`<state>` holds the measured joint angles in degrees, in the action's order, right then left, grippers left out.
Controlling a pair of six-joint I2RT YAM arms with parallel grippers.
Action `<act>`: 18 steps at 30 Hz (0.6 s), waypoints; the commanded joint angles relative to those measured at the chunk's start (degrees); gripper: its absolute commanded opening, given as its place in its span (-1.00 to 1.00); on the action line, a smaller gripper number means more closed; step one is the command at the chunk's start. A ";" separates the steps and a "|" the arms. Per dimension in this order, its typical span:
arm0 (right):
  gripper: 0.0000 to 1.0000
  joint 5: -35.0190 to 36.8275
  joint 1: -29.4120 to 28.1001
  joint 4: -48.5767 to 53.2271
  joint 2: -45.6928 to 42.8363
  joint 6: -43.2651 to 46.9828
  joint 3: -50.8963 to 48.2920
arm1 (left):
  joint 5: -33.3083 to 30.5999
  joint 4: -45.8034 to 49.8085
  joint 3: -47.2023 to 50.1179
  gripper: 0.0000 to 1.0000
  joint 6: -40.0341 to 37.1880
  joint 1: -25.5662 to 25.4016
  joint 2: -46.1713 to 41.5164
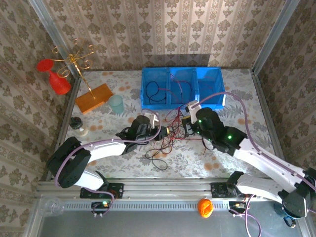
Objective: Untangle the cables
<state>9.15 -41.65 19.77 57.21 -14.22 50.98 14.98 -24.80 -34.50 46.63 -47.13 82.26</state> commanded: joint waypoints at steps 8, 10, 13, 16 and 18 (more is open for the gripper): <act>-1.00 6.46 8.80 -1.78 -14.52 -2.90 1.87 | -5.73 4.30 7.47 -1.00 -0.21 5.17 1.65; -1.00 7.35 9.67 -1.56 -16.06 -2.82 2.21 | -5.82 4.24 8.04 -1.00 -0.14 5.96 2.12; -1.00 8.98 10.73 -1.02 -17.49 -2.64 2.35 | -5.67 3.51 9.13 -1.00 0.04 7.14 2.04; -1.00 9.11 11.82 -0.16 -17.91 -3.21 2.03 | -5.55 3.94 9.88 -1.00 -0.33 7.99 1.02; -1.00 7.83 12.00 -0.11 -17.80 -3.89 1.43 | -5.38 4.86 9.80 -1.00 -1.08 8.19 0.43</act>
<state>15.38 -30.11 19.51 39.00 -16.82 52.86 10.44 -21.34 -24.29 47.33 -39.51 84.55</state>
